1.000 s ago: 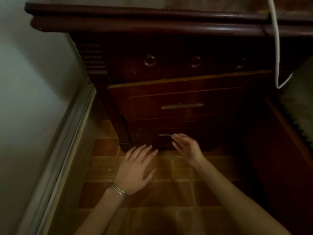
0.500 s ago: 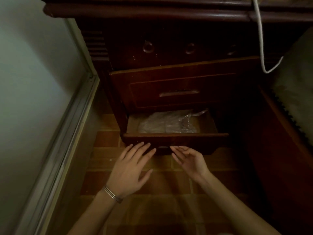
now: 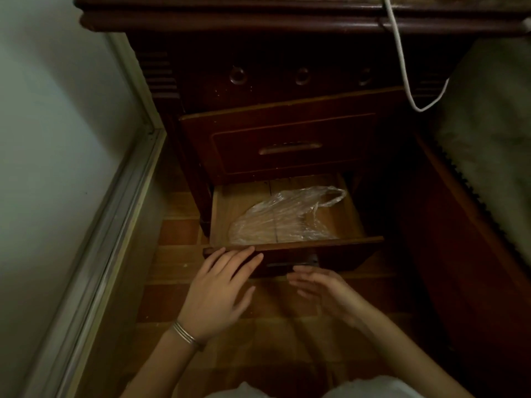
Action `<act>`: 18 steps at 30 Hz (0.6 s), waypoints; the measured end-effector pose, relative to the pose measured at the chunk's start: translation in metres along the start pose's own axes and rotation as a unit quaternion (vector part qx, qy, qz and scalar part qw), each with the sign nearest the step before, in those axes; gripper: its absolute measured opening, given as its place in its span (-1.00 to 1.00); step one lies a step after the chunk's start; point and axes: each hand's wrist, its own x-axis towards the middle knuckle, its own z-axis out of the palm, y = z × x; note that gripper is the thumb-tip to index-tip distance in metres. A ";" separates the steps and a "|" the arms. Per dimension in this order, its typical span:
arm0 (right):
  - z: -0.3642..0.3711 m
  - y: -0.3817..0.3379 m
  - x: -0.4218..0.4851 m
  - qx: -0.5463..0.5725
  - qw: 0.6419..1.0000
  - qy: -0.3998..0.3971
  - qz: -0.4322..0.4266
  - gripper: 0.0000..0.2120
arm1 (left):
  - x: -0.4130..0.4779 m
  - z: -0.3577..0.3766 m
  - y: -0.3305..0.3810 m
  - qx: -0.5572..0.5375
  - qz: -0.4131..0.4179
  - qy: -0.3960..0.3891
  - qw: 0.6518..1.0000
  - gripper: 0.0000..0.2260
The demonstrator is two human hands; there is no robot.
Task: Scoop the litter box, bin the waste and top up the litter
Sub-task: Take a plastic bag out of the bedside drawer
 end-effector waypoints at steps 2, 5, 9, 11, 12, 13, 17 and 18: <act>0.002 -0.020 -0.021 -0.121 0.990 -0.066 -0.012 -0.71 | 0.007 -0.004 -0.003 0.008 0.006 0.024 1.000 -0.55; 0.010 -0.060 -0.042 -0.202 0.968 -0.108 -0.098 -0.67 | 0.021 -0.011 -0.009 0.007 -0.003 0.059 0.998 -0.58; 0.016 -0.102 -0.017 -0.327 0.921 -0.047 -0.208 -0.63 | 0.040 -0.011 -0.016 0.001 -0.024 0.054 0.998 -0.56; 0.011 -0.112 0.013 -0.447 0.862 -0.010 -0.238 -0.58 | 0.049 -0.008 -0.019 -0.002 -0.028 0.035 0.999 -0.55; 0.007 -0.114 0.029 -0.507 0.829 0.002 -0.235 -0.53 | 0.051 -0.005 -0.020 -0.004 -0.029 0.024 0.999 -0.55; 0.004 -0.116 0.045 -0.553 0.803 0.003 -0.221 -0.46 | 0.054 -0.003 -0.021 -0.006 -0.030 0.016 0.999 -0.54; -0.007 -0.110 0.100 -0.653 0.738 -0.038 -0.167 -0.23 | 0.057 0.006 -0.024 -0.025 -0.036 0.006 0.999 -0.55; -0.010 -0.106 0.112 -0.671 0.722 -0.042 -0.162 -0.20 | 0.057 0.007 -0.024 -0.028 -0.037 0.007 0.999 -0.55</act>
